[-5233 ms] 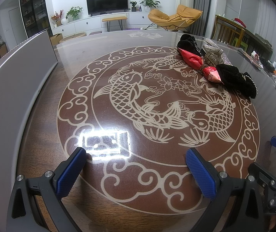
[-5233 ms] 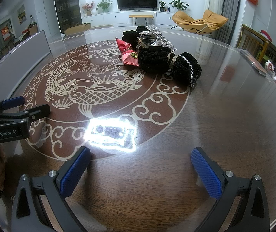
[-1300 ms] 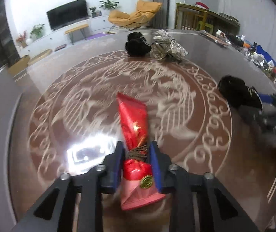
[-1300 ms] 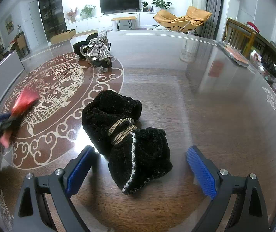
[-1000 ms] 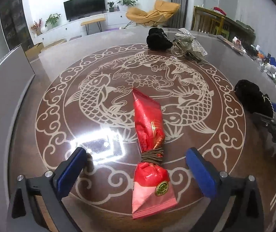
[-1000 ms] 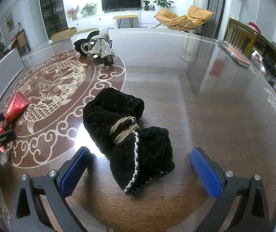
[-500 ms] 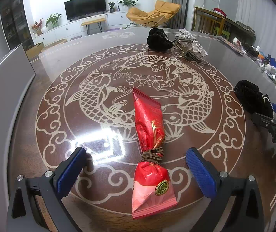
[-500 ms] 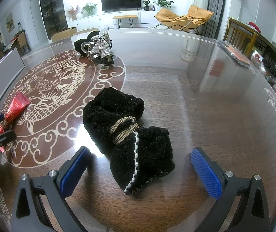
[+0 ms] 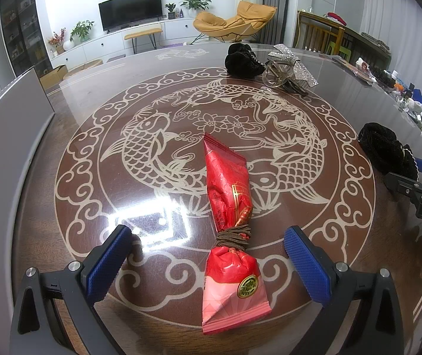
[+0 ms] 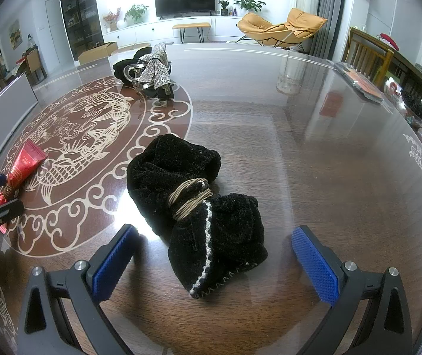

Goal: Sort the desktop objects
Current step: 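Hold the red packet in the left tool and pouch in the right tool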

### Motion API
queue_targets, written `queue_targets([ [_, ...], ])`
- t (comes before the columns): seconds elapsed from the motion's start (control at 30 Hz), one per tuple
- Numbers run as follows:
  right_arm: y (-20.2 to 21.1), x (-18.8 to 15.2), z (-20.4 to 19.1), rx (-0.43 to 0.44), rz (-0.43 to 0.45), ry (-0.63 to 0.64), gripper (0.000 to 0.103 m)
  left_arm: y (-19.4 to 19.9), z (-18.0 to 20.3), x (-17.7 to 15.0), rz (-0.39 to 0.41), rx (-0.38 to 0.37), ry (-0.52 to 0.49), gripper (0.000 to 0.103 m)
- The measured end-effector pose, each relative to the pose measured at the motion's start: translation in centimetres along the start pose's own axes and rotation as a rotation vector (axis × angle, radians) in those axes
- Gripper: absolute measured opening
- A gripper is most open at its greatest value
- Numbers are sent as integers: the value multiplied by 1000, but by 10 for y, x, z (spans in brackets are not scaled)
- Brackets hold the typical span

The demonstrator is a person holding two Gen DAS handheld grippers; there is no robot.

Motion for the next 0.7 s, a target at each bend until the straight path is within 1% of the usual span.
queue_targets([
  [0.7,0,0,0,-1,0,-1,103,1,-1,-1,1,0,-1,103],
])
Point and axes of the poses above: each gripper's, at about its wrist camera, not at the fingertips, and y roughly against the way its jaws point, z to its right, x to its top, the point moved 7 cm from there along -y, roughly the way its jaws point, and after that the axes turned 12 degrees about -x, right-handed, at the moved point
